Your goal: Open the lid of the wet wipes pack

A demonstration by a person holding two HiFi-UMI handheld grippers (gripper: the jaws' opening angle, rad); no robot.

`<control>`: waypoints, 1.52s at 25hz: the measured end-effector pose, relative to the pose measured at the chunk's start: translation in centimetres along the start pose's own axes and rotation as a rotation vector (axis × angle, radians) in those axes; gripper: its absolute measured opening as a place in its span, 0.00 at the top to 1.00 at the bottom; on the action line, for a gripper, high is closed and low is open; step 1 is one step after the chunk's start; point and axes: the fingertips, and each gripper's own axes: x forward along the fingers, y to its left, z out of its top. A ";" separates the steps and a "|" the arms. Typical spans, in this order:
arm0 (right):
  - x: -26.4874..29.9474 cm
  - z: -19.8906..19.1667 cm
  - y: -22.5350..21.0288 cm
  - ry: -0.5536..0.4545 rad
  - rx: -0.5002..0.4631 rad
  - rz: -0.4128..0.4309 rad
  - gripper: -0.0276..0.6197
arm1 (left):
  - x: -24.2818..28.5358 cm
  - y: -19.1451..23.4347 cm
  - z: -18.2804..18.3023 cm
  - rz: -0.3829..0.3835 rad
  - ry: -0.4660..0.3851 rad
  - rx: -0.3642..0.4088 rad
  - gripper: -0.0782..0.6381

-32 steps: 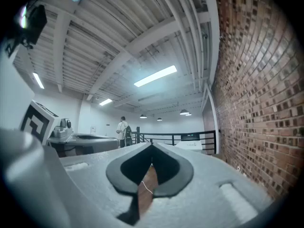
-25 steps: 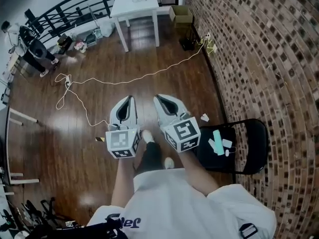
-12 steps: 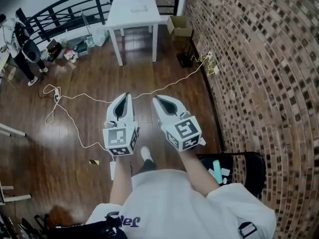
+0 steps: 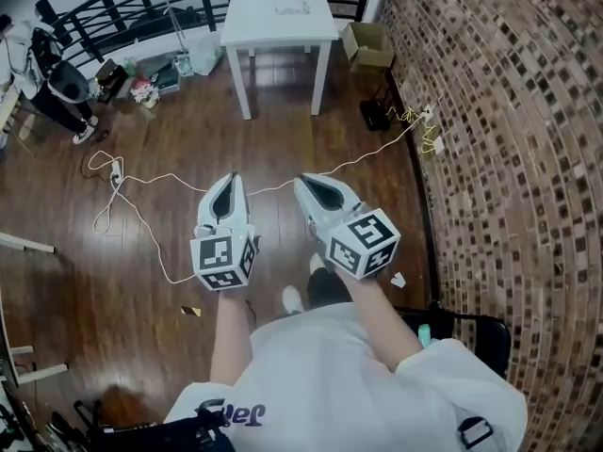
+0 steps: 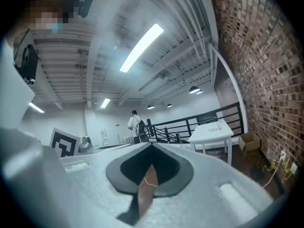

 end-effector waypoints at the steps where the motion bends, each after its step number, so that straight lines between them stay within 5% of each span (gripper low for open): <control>1: 1.2 0.2 -1.0 -0.001 -0.002 0.001 0.97 | 1.3 0.4 0.0 0.003 0.000 0.000 0.87; 8: 11.7 1.8 -9.2 0.006 0.043 0.040 0.97 | 14.2 3.1 1.0 -0.030 0.010 0.036 0.87; 17: 23.0 13.7 -25.6 -0.137 -0.017 0.011 0.97 | 34.6 4.3 7.8 -0.053 -0.065 0.106 0.87; 27: 33.4 8.9 -36.5 0.031 0.143 -0.020 0.97 | 49.2 9.1 3.9 -0.043 0.057 0.037 0.87; 31: 40.0 10.1 -41.6 0.051 0.137 -0.029 0.97 | 58.0 12.1 3.6 -0.083 0.040 0.002 0.87; 38: 52.5 15.8 -48.5 0.024 0.085 -0.028 0.97 | 71.5 18.9 8.6 -0.131 -0.057 -0.015 0.87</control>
